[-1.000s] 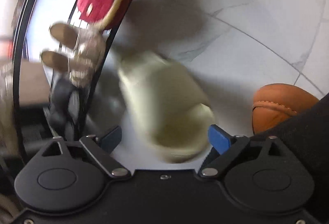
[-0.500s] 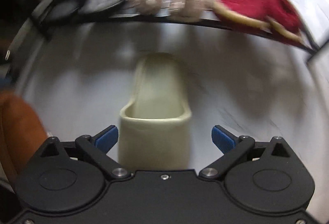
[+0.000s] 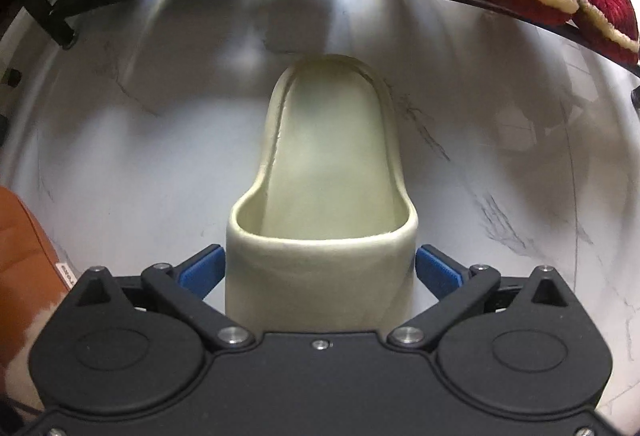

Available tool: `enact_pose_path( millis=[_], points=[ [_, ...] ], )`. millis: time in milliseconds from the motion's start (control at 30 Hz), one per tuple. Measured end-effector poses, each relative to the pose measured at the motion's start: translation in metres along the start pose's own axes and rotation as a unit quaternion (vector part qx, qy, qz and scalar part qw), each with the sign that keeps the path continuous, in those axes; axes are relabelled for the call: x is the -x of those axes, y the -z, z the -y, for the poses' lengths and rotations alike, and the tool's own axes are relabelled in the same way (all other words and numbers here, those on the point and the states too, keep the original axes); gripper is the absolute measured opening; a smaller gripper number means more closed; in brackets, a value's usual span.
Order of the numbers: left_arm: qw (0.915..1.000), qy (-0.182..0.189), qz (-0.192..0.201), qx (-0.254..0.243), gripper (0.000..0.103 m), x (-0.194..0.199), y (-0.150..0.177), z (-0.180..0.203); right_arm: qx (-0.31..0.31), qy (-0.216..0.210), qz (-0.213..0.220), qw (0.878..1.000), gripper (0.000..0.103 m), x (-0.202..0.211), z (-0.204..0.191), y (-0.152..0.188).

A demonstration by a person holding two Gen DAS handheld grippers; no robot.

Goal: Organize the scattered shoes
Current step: 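Set the cream slide upright on the floor and open the right gripper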

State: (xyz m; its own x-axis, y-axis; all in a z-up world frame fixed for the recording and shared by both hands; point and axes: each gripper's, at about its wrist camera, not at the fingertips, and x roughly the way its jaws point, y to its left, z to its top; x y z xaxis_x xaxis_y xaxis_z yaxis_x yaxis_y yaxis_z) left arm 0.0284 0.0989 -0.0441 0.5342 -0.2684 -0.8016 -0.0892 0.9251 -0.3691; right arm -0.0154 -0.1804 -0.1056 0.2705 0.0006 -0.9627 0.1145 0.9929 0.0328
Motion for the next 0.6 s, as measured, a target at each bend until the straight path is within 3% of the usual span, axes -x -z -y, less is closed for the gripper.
enact_pose_path(
  millis=[300,600],
  points=[
    [1.0,-0.003,-0.007,0.0,0.102,-0.002,0.001,-0.001,-0.053,0.049,0.005,0.997,0.098,0.009,0.036,-0.006],
    [0.9998,-0.01,-0.012,-0.013,0.102,-0.005,0.004,0.002,-0.052,0.082,0.026,0.995,0.099,0.008,0.075,-0.017]
  ],
)
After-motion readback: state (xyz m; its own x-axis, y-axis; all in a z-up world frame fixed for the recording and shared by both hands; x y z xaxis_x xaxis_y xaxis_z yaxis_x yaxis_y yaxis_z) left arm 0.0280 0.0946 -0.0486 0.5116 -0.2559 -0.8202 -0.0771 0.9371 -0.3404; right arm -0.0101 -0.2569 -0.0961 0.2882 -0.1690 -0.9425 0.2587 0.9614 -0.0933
